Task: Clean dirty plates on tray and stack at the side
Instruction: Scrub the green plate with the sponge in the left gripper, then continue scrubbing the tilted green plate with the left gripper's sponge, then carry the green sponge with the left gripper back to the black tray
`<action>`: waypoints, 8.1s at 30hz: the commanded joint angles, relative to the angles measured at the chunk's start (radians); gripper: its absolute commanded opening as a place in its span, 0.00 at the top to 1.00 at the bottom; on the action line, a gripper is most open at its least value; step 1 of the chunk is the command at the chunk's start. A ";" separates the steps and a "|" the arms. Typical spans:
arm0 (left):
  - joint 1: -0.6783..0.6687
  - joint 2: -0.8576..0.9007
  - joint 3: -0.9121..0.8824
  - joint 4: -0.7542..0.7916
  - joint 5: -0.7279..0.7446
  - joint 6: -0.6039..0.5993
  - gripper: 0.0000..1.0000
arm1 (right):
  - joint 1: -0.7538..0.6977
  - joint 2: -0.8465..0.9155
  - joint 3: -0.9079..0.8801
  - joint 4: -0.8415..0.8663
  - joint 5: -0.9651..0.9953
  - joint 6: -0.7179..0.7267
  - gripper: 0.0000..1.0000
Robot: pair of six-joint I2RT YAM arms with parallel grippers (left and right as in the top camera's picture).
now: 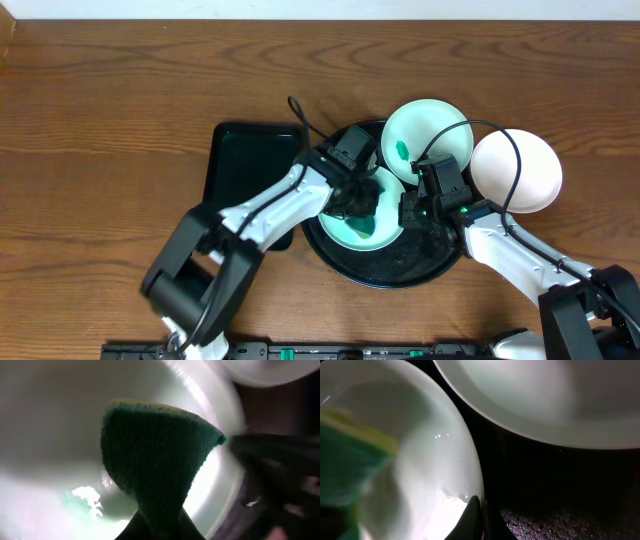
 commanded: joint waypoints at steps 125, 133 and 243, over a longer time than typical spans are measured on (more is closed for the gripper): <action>0.011 -0.039 -0.224 0.324 0.055 -0.242 0.93 | 0.003 -0.005 -0.005 -0.003 -0.059 0.004 0.99; 0.063 -0.157 -0.203 0.321 0.023 -0.180 0.93 | 0.003 -0.005 -0.006 -0.003 -0.059 0.004 0.99; 0.214 -0.335 -0.253 0.349 0.041 -0.065 0.92 | 0.003 -0.005 -0.006 -0.003 -0.071 0.004 0.99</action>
